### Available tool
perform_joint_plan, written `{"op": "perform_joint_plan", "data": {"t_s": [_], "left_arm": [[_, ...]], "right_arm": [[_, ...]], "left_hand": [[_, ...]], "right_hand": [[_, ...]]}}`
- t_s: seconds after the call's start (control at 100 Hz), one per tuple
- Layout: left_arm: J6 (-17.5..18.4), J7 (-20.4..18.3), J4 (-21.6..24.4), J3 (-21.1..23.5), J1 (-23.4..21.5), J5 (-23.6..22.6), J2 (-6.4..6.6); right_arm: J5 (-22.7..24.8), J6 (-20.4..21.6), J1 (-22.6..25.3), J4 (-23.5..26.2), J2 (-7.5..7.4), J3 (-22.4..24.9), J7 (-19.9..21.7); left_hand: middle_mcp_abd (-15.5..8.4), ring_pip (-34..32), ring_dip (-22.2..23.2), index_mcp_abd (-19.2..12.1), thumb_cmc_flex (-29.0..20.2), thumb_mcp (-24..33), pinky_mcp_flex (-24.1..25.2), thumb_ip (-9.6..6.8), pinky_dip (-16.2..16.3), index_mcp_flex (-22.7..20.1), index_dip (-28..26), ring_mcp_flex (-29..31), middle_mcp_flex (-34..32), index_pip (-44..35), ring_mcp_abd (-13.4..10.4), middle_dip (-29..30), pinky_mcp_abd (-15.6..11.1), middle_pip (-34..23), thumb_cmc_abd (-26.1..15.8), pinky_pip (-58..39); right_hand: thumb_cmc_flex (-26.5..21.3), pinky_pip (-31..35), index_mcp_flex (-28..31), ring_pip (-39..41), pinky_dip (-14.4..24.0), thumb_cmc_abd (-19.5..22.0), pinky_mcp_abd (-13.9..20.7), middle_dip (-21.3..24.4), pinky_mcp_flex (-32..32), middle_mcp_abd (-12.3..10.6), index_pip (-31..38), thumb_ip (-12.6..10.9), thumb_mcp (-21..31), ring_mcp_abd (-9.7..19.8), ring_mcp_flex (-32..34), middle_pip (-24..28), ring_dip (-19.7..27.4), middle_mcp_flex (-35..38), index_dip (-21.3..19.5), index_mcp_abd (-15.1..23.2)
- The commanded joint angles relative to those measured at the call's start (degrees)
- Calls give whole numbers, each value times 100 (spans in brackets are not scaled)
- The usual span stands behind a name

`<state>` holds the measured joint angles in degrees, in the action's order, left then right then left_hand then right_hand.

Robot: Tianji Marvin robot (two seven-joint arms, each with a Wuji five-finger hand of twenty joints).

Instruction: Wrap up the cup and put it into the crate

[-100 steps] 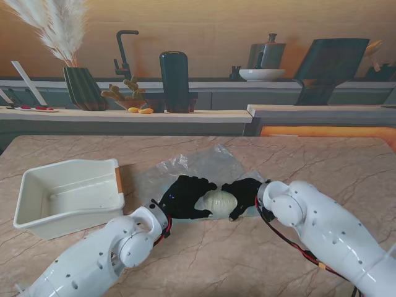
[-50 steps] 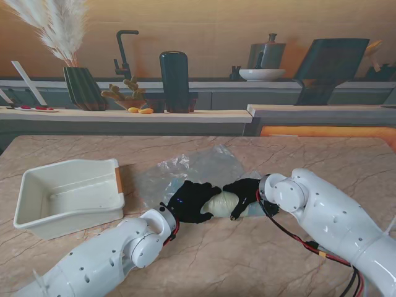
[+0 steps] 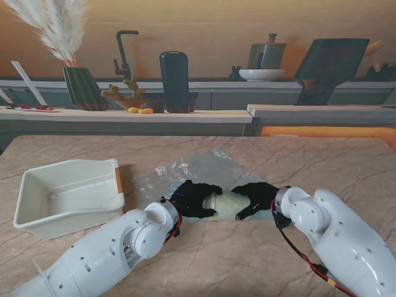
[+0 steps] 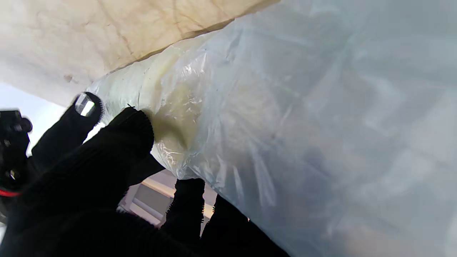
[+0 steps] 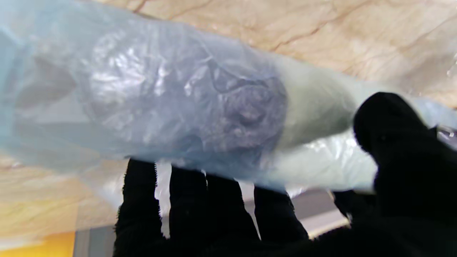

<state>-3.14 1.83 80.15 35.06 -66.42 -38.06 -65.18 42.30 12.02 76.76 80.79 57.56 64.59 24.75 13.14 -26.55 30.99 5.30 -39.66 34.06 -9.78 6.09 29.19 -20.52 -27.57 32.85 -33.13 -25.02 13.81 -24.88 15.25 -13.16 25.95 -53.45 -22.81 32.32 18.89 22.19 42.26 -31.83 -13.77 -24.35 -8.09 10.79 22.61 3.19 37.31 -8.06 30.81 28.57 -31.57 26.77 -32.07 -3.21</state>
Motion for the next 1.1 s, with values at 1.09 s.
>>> {"op": "perform_joint_plan", "data": {"t_s": [1.09], "left_arm": [[-998, -426, -718, 246, -294, 1126, -168]], "right_arm": [[3148, 620, 1084, 689, -10, 119, -3116]], "left_hand": [[-264, -444, -282, -41, -1693, -337, -715, 166, -284, -1499, -3, 829, -1487, -1886, 179, 49, -247, -1173, 42, -43]], "right_hand": [[-399, -474, -509, -340, 75, -241, -232, 198, -198, 282, 145, -300, -43, -104, -345, 101, 184, -867, -138, -45]]}}
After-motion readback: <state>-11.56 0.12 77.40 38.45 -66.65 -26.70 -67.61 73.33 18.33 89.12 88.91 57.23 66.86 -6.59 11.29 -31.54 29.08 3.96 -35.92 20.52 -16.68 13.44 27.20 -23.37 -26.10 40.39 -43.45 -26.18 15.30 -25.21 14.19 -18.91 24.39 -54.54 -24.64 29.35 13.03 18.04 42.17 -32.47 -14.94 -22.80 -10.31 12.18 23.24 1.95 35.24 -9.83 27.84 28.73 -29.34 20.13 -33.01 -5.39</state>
